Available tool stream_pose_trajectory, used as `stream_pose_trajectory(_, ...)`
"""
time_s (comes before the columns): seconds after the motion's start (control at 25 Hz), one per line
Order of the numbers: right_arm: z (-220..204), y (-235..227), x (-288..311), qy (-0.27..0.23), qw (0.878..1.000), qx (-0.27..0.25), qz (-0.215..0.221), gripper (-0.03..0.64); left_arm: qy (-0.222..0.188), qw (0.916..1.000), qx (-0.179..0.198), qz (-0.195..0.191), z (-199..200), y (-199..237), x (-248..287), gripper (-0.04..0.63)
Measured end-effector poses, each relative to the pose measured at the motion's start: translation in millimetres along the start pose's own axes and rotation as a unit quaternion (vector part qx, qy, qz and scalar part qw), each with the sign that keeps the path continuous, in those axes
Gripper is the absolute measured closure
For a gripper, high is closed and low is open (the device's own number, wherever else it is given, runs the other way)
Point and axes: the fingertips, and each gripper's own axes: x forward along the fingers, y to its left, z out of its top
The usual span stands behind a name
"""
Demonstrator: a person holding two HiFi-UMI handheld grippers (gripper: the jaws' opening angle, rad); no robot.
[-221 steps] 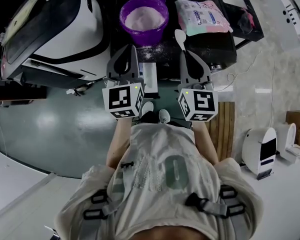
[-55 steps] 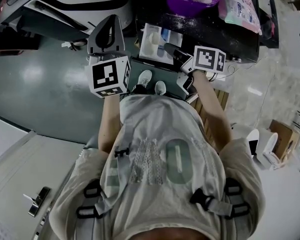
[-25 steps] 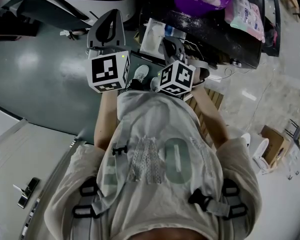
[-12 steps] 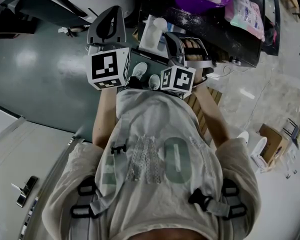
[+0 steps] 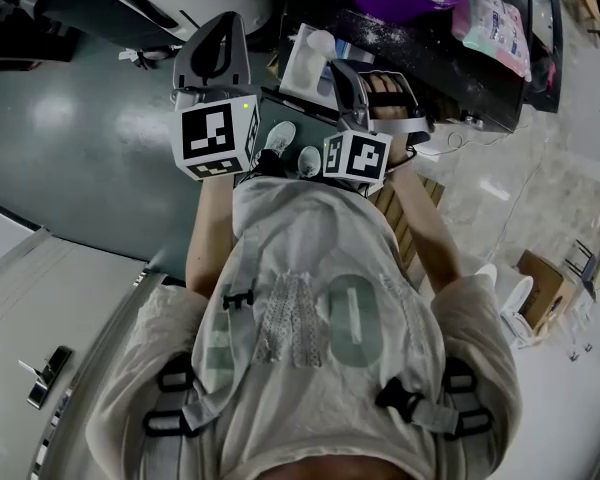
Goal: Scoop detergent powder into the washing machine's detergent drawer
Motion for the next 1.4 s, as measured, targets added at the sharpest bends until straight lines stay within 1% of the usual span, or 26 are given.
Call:
stream_pose_trajectory(0.08,1,4,-2,-0.003,1.000,-0.007,0.011,0.604,0.000,1.0000,-0.001,0.002,0,-1,-4,0.575)
stream_pose_trajectory(0.2,4,13,-5,-0.015,0.999,-0.016,0.038,0.604,0.001,1.0000,-0.001,0.002,-2,-3,-10,0.575)
stream_pose_trajectory(0.32,6,11,-8,-0.025,0.999,-0.016,0.040,0.604,-0.001,1.0000,-0.004,0.007,0,-3,-15,0.575)
stream_pose_trajectory(0.48,5,-10,-12,-0.021,1.000,-0.007,0.012,0.604,-0.015,0.9998,-0.005,0.010,13,-5,-16,0.575)
stream_pose_trajectory(0.68,12,-54,-21,-0.029,0.999,0.019,-0.037,0.604,-0.038,0.9993,0.004,0.005,38,-8,-18,0.575)
stream_pose_trajectory(0.8,14,-87,-30,-0.035,0.995,0.051,-0.074,0.604,-0.053,0.9986,0.008,-0.001,54,-13,-17,0.575)
stream_pose_trajectory(0.92,14,-117,-41,-0.047,0.987,0.107,-0.106,0.604,-0.068,0.9976,0.012,-0.008,68,-19,-18,0.575)
stream_pose_trajectory(1.04,13,-145,-54,-0.062,0.972,0.179,-0.136,0.603,-0.081,0.9963,0.021,-0.015,82,-23,-18,0.575)
stream_pose_trajectory(1.12,13,-160,-62,-0.079,0.958,0.232,-0.148,0.603,-0.088,0.9956,0.026,-0.020,89,-26,-16,0.575)
stream_pose_trajectory(1.2,12,-172,-69,-0.101,0.938,0.297,-0.149,0.603,-0.092,0.9950,0.028,-0.026,95,-29,-13,0.575)
stream_pose_trajectory(1.28,10,-181,-74,-0.121,0.913,0.360,-0.151,0.603,-0.095,0.9945,0.030,-0.033,98,-32,-10,0.575)
stream_pose_trajectory(1.4,2,-190,-82,-0.136,0.880,0.424,-0.168,0.603,-0.099,0.9935,0.034,-0.044,102,-37,-7,0.575)
